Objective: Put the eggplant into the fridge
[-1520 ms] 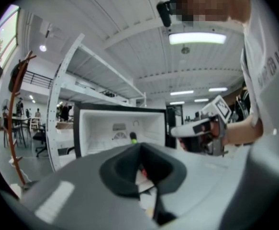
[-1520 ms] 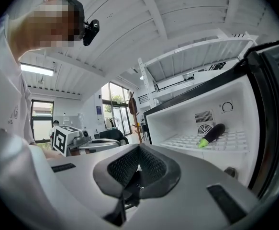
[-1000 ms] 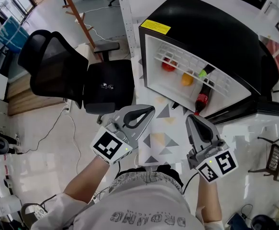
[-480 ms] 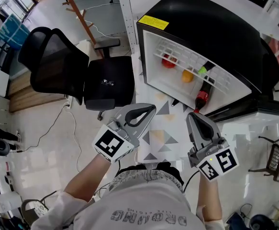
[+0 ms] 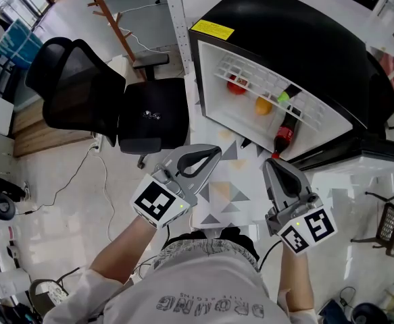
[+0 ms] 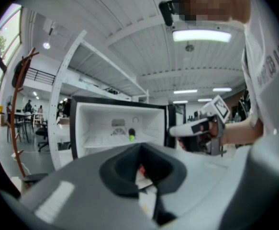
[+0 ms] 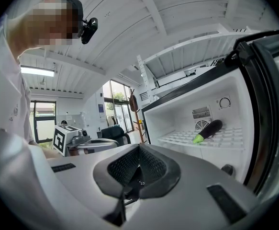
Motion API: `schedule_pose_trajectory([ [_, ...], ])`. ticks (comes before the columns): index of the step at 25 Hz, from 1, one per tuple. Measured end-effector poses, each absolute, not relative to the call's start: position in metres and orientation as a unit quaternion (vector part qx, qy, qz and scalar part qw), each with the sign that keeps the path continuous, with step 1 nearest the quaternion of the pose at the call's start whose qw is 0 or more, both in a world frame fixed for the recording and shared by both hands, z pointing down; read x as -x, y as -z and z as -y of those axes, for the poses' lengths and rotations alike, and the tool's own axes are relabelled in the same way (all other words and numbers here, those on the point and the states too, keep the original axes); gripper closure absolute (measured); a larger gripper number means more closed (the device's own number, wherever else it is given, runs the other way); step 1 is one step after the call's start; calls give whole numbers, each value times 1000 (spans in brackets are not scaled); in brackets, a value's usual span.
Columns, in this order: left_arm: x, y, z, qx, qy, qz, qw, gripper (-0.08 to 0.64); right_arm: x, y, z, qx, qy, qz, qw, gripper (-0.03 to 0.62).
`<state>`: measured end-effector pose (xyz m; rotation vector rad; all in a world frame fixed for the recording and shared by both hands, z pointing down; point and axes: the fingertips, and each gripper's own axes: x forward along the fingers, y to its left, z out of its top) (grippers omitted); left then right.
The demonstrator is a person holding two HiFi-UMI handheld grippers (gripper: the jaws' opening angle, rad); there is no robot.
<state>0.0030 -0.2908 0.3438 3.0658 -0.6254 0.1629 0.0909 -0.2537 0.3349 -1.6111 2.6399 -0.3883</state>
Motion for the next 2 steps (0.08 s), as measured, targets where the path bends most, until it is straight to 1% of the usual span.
schedule_pose_trajectory([
  [2,-4,-344,290,-978,-54,199,2,554,-92,-335,253,516,125,-847,12,589],
])
